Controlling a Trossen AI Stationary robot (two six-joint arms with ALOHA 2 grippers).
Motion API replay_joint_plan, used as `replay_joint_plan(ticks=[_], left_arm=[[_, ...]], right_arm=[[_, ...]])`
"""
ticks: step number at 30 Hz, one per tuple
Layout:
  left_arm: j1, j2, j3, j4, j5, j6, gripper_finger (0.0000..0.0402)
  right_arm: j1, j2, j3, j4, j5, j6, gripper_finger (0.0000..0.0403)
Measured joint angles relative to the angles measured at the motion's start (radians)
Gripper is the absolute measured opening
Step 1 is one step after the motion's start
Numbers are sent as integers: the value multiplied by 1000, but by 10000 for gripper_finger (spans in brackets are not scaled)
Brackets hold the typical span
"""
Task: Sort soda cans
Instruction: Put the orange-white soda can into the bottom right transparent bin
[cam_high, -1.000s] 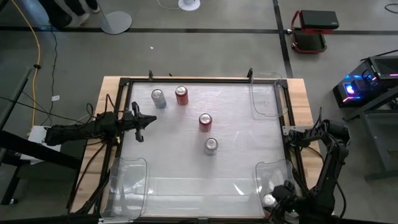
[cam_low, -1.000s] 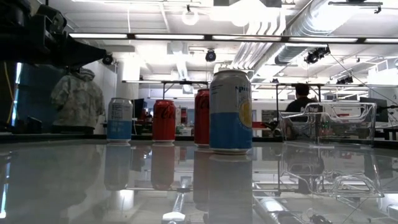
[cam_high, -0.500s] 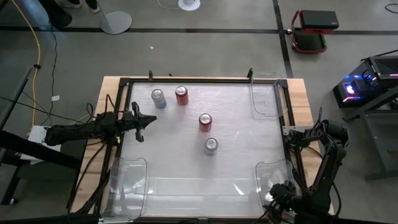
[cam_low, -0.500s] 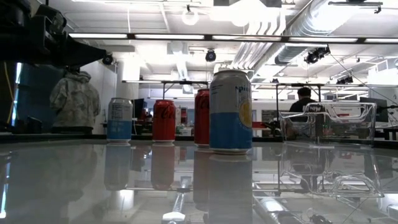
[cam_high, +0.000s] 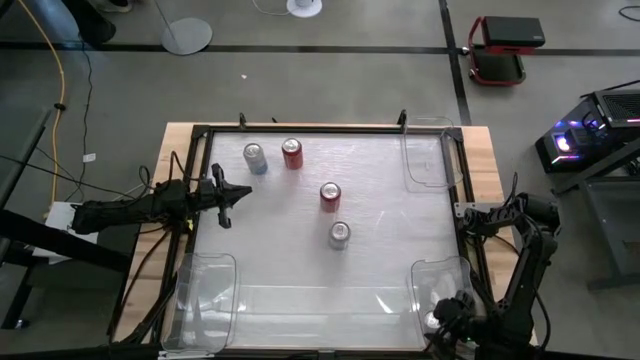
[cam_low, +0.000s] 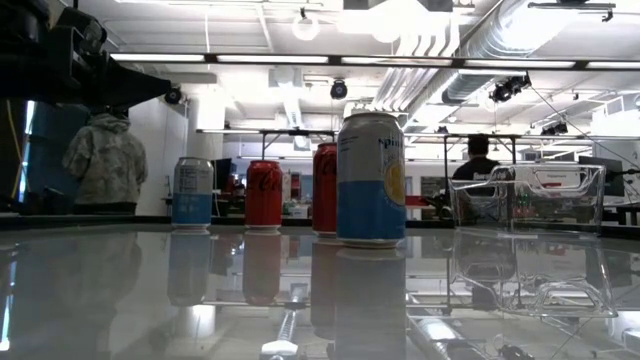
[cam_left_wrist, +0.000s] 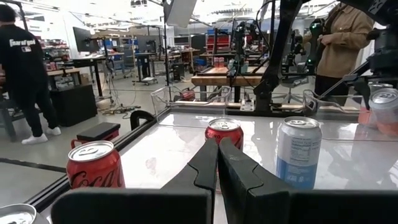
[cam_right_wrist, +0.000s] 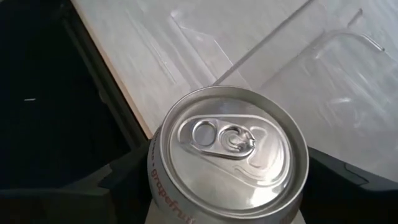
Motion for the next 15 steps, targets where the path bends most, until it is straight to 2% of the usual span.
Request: replay_joint_plan(ticks=[11, 15], left_arm=[[0, 0, 0, -1, -2, -2, 5], [0, 0, 0, -2, -2, -7, 5]], right_arm=[[1, -1, 0, -75, 110, -28, 295], [7, -2, 0, -69, 113, -20, 294]])
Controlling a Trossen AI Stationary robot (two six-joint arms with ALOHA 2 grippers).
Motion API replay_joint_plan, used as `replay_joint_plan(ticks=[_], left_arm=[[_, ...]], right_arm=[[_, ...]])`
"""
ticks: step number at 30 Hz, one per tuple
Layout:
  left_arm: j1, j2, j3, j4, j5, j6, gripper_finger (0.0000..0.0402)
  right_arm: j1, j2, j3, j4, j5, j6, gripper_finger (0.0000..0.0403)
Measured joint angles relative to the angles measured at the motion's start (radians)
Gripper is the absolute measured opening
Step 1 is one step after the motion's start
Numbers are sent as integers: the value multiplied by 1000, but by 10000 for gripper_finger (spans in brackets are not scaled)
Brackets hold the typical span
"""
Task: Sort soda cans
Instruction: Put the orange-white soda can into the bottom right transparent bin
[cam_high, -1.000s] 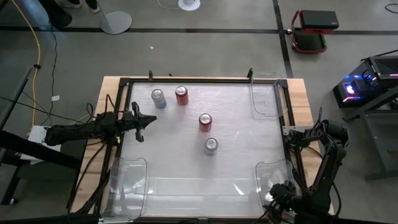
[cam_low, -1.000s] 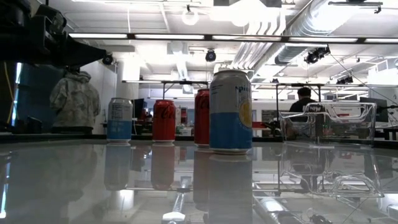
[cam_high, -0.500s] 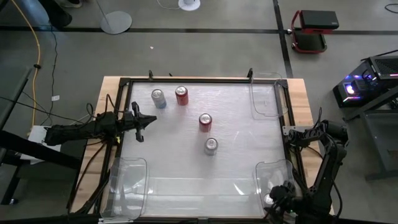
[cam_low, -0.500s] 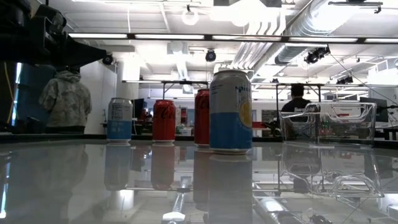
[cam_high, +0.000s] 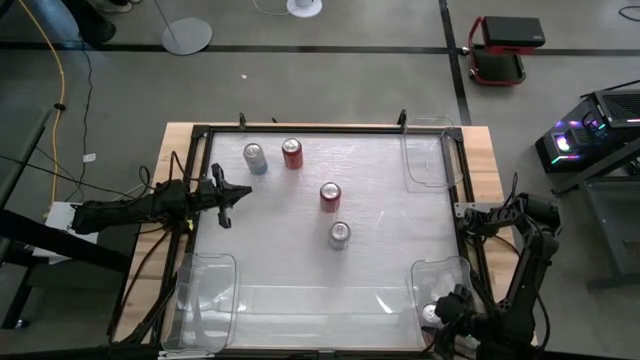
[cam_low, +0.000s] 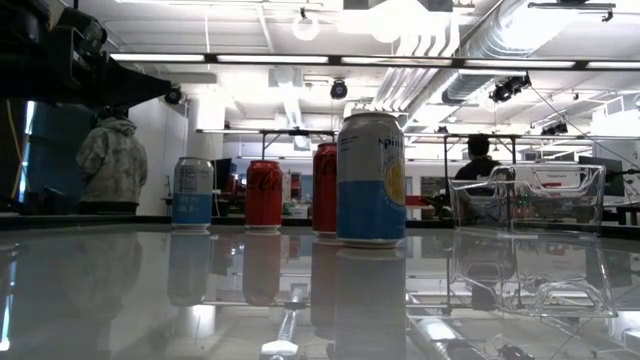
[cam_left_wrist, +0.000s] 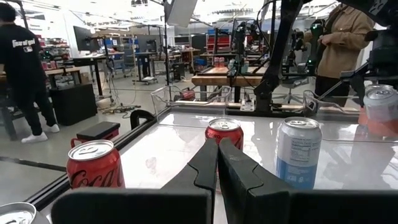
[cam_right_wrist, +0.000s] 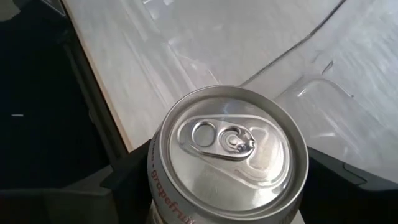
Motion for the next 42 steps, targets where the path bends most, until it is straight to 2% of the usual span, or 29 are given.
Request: replay_joint_plan(ticks=[8, 23, 29, 42], left_arm=[[0, 0, 0, -13, 0, 0, 5], [0, 0, 0, -22, -1, 0, 5], [0, 0, 0, -22, -1, -1, 5], [0, 0, 0, -21, -11, -1, 5]], right_arm=[[19, 0, 0, 38, -21, 101, 299], [19, 32, 0, 41, -31, 145, 301], [19, 33, 1, 28, -29, 90, 306], [23, 42, -3, -90, 142, 65, 303]])
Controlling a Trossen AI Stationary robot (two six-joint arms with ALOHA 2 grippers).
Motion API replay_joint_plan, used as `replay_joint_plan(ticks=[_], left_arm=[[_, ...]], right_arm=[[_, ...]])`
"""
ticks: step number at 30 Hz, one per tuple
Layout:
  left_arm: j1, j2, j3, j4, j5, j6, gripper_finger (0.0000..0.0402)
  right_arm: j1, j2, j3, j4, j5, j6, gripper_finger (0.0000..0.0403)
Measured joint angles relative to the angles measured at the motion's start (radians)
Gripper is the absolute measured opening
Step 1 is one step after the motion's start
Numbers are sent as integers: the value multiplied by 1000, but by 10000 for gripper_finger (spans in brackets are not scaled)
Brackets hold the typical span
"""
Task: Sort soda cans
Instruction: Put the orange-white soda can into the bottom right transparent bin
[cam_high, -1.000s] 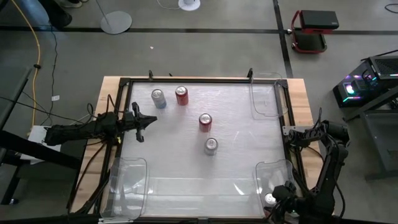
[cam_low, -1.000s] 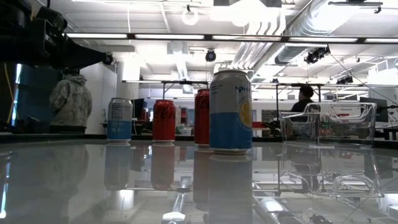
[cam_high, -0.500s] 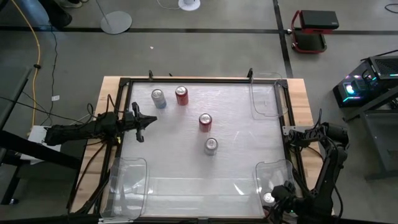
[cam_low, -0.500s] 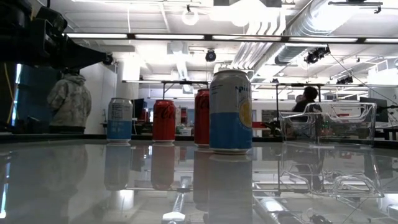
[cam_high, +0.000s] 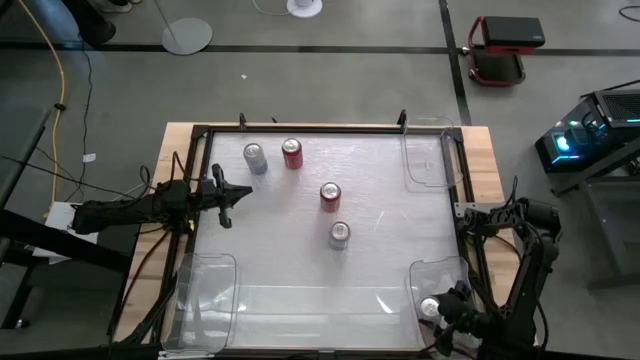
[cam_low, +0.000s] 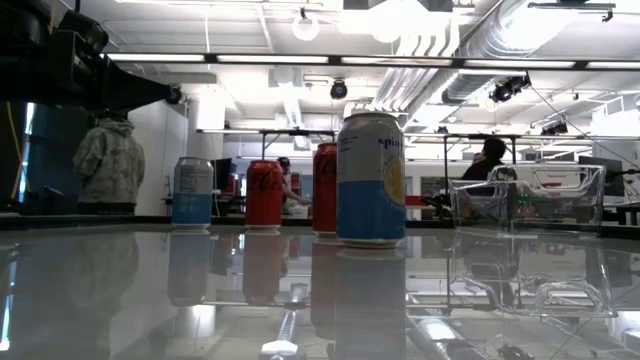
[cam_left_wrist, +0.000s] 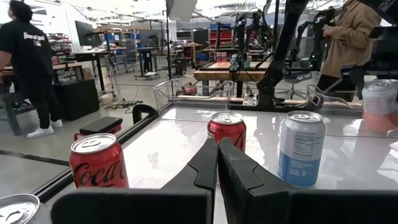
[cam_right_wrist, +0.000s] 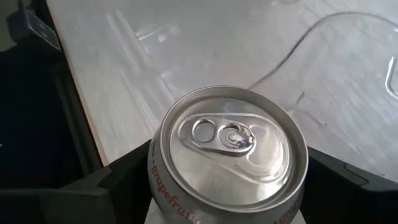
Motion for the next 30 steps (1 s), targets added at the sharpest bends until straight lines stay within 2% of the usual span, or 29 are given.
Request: replay_joint_plan(ticks=[11, 19, 30], left_arm=[[0, 0, 0, 0, -1, -2, 5], [0, 0, 0, 0, -1, -2, 5], [0, 0, 0, 0, -1, 1, 5]], right_arm=[[35, 64, 2, 53, 58, 47, 303], [12, 65, 5, 151, 11, 54, 303], [-18, 68, 4, 171, -30, 62, 322]])
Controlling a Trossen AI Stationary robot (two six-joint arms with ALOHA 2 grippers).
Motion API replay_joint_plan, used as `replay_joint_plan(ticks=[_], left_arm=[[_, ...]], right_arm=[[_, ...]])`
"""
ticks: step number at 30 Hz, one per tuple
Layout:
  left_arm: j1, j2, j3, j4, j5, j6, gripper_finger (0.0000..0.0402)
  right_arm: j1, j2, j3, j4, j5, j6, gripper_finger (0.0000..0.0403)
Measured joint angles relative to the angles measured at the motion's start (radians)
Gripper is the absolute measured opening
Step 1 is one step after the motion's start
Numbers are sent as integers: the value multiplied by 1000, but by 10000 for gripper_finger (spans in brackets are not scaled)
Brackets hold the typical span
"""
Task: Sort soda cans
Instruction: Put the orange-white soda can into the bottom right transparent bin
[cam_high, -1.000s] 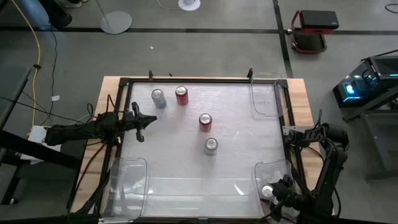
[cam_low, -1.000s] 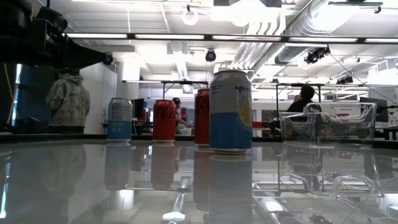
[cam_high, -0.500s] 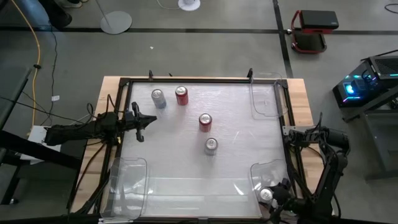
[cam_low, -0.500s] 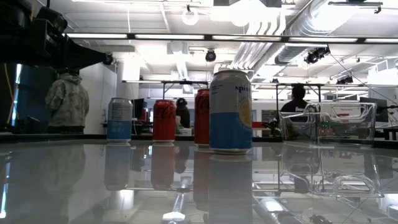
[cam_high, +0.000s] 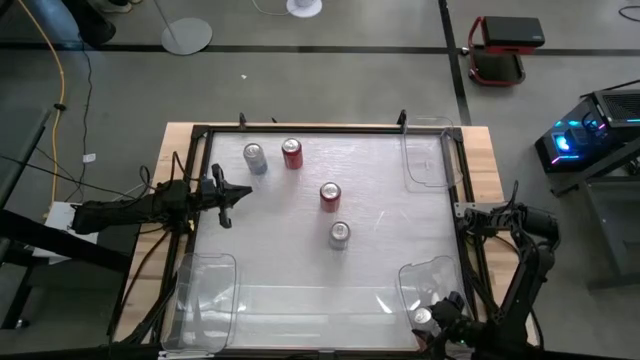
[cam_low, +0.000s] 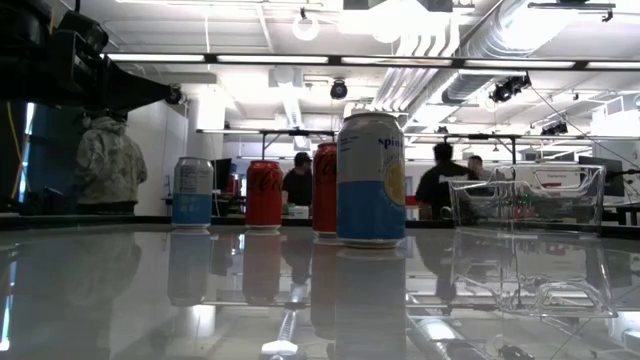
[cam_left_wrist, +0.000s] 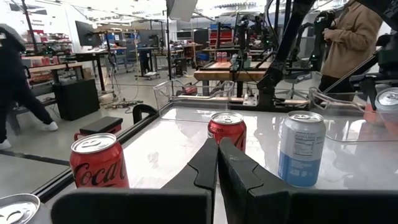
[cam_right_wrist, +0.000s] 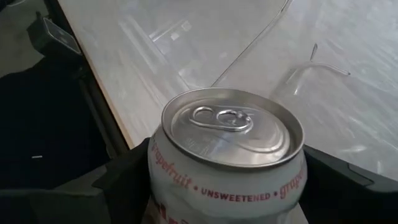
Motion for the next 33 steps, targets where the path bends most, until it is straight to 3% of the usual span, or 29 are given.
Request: replay_joint_plan(ticks=[6, 16, 24, 28, 33], left_arm=[[0, 0, 0, 0, -2, 0, 5], [0, 0, 0, 0, -2, 0, 5], [0, 0, 0, 1, -2, 0, 5], [0, 0, 0, 4, -3, 0, 5], [0, 0, 0, 14, -3, 0, 5]], right_arm=[[0, 2, -2, -45, 2, -26, 321], [-29, 5, -4, -196, 122, -37, 287], [-65, -3, -4, -366, 264, 9, 287], [-72, -51, -1, -445, 386, 35, 287], [-124, -114, 52, -542, 482, -50, 287]])
